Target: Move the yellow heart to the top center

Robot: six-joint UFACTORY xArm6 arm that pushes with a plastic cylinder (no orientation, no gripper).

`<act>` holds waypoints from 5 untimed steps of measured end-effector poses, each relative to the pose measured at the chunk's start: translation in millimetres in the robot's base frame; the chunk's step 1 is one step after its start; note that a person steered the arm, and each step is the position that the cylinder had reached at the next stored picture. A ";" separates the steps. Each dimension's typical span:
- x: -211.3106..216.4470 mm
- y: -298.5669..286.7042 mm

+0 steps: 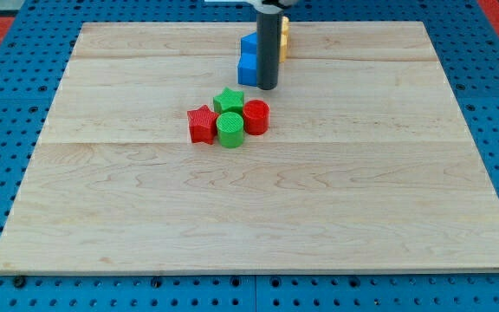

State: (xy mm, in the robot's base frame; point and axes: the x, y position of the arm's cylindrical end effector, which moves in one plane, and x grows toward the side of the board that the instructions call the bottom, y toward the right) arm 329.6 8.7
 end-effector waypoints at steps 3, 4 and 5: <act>-79.5 110.7; -137.4 49.7; -133.6 8.9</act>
State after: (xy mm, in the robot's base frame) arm 196.0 17.6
